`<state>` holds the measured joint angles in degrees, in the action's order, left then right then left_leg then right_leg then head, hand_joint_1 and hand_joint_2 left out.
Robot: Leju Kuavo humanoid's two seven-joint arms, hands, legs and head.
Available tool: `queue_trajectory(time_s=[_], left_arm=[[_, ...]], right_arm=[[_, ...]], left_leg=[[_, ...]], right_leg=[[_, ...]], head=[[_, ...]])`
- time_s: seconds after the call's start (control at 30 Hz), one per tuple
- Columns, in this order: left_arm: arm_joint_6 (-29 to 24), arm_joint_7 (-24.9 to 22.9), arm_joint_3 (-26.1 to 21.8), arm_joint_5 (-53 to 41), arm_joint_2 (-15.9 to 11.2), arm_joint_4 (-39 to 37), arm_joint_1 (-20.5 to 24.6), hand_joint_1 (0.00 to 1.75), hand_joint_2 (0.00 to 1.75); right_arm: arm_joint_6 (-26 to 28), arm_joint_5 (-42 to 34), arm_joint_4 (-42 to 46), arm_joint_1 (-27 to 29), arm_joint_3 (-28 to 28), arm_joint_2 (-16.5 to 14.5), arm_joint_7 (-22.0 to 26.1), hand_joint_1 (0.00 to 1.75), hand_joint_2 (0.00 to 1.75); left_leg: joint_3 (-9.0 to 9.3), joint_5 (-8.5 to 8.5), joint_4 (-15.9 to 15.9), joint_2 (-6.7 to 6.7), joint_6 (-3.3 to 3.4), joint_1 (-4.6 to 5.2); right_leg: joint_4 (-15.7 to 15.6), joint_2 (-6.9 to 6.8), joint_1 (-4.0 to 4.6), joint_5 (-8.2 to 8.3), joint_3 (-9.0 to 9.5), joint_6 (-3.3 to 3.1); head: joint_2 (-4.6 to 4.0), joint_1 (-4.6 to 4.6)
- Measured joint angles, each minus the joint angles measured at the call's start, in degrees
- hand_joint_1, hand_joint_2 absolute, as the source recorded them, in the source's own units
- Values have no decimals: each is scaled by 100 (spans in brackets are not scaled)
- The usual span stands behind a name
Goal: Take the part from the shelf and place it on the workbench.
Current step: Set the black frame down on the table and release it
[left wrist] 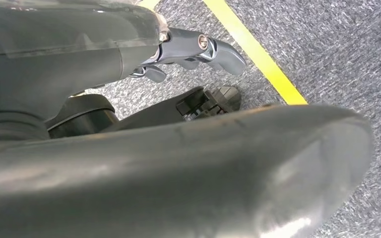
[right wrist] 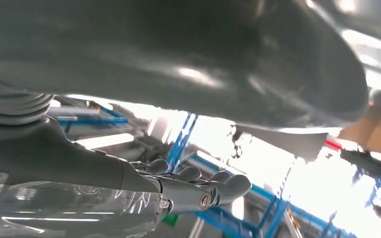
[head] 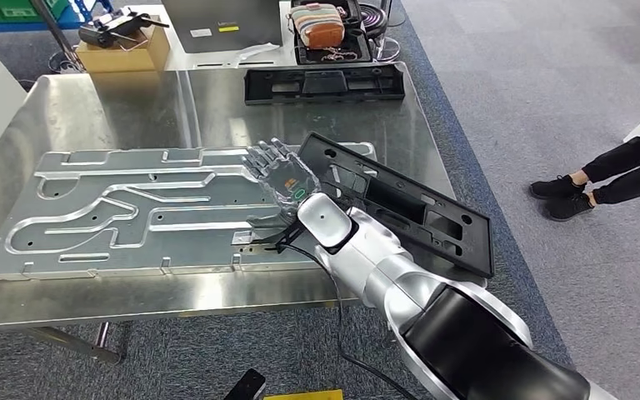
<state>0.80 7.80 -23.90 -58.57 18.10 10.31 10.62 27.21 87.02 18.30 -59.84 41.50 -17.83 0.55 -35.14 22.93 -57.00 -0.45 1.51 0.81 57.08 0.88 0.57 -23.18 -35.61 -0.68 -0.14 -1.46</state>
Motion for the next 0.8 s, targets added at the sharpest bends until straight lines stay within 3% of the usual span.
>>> queue_trajectory(time_s=[0.13, 0.37, 0.5, 0.8], left_arm=[[47, -15, 117, 125, -1, 19, 17, 0, 0], [19, -27, 302, 456, -8, 46, 32, 0, 0], [-39, -28, 416, 587, -9, 47, 23, 0, 0], [-100, -28, 542, 751, -22, 48, -11, 0, 0]], right_arm=[[-193, 151, 284, -186, 9, -57, 64, 0, 0], [-1616, -318, 1659, -276, 355, -102, 448, 0, 0], [-2161, -829, 2706, -326, 825, 24, 340, 0, 0], [-2565, -1360, 3843, -628, 1441, 373, 241, 0, 0]], left_leg=[[-2, 0, 0, 0, 0, 0], [-7, 0, 0, 0, -1, 0], [-15, 1, 0, 0, -1, 0], [-20, 1, 0, -3, -1, 0]], right_leg=[[1, 0, 0, 0, 0, 0], [1, 1, 1, -1, -9, -1], [1, 1, 1, -2, -18, -2], [1, -2, -1, -2, -19, -2]], head=[[1, 0], [1, 0], [-1, 0], [0, 0]])
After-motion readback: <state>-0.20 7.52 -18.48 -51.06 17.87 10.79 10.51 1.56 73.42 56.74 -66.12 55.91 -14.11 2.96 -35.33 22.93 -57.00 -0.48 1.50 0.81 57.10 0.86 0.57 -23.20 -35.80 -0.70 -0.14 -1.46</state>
